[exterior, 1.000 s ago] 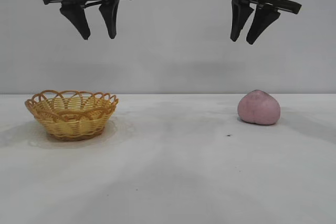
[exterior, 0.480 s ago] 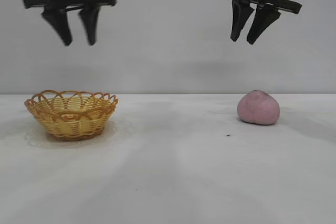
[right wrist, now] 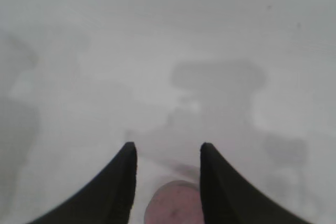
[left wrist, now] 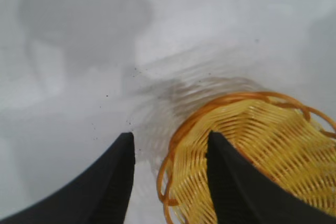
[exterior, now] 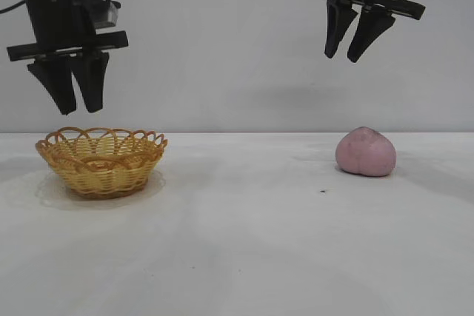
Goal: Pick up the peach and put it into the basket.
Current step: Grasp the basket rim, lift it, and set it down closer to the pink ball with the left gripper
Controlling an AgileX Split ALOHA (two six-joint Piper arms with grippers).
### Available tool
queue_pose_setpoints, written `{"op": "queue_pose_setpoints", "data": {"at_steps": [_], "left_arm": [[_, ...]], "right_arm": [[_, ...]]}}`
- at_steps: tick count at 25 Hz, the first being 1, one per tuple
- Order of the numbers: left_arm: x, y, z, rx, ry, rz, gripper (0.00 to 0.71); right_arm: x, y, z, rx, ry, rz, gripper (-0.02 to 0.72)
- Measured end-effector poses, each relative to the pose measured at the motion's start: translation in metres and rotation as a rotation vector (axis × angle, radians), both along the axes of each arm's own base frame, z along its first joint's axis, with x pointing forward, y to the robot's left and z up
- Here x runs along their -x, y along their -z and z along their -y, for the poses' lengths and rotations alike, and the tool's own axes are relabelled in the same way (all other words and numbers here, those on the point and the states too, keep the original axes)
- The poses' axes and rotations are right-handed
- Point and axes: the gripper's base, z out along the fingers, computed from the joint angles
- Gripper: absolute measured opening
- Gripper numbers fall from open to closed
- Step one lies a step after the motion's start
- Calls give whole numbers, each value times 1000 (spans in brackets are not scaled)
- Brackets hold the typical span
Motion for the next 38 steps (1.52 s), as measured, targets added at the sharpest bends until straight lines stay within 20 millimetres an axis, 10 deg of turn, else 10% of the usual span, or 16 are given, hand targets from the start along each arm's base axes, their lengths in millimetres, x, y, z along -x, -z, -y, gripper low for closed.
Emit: {"op": "queue_pose_setpoints", "data": {"at_steps": [7, 15, 24, 38], "left_arm": [[0, 1, 11, 121, -44, -18, 0], [48, -37, 20, 465, -405, 165, 0], [156, 20, 68, 563, -896, 112, 0], [167, 30, 62, 522, -1019, 124, 62]], "right_arm": [[0, 0, 0, 0, 0, 0, 232], [1, 0, 1, 19, -5, -10, 232], [1, 0, 1, 18, -5, -10, 232], [1, -1, 0, -3, -3, -6, 232]]}}
